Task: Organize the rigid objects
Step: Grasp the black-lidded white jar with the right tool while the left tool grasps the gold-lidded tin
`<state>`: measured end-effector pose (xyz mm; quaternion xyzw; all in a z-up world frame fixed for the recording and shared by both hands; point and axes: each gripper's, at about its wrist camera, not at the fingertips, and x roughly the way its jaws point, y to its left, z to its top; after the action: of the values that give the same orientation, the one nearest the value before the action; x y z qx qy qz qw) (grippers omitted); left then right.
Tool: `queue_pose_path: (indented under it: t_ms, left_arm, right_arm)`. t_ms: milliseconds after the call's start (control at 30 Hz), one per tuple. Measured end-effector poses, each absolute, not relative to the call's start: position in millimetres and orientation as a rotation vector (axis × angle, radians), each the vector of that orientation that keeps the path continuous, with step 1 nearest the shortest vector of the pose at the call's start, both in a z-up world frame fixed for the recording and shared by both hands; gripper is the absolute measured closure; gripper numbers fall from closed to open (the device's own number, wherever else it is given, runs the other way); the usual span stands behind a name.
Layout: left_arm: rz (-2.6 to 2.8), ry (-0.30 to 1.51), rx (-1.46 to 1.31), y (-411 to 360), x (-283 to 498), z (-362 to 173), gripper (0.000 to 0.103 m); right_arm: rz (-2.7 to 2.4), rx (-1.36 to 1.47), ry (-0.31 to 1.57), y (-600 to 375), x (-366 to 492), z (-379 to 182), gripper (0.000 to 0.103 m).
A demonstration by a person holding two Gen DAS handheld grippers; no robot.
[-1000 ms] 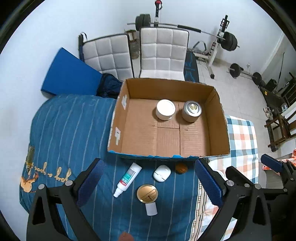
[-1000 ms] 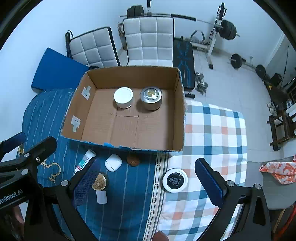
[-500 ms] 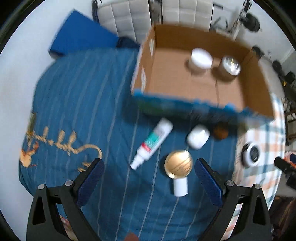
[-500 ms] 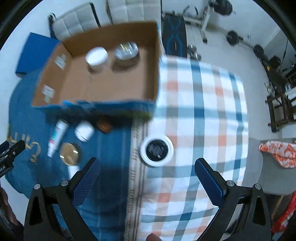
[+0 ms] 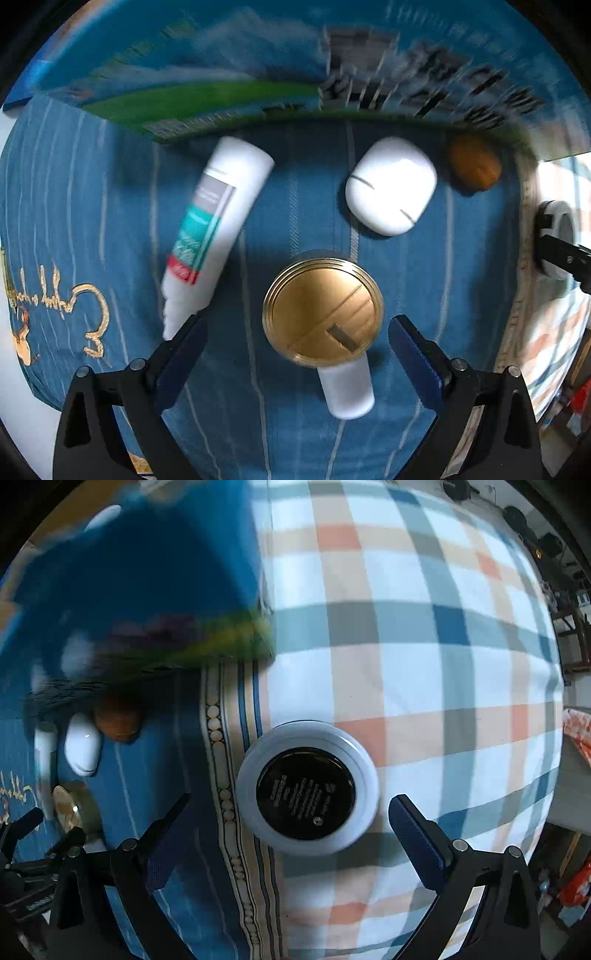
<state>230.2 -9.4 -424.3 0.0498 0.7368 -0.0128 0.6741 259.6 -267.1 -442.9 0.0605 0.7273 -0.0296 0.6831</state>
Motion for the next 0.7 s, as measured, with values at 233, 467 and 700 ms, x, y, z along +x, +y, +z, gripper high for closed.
queue_pose_path:
  t_ms: [233, 467, 700]
  left_arm:
    - [-0.035, 1.691, 0.021, -9, 226, -447, 0.041]
    - [-0.03, 1.682, 0.015, -18, 197, -440, 0.041]
    - [-0.016, 1.696, 0.012, -24, 180, -452, 0.038]
  right_arm:
    - [-0.088, 0.165, 1.663, -271, 249, -456, 0.027]
    - [-0.009, 0.121, 1.742, -257, 201, -460, 0.027]
    - [-0.013, 0.085, 1.761, -245, 167, -471, 0.026]
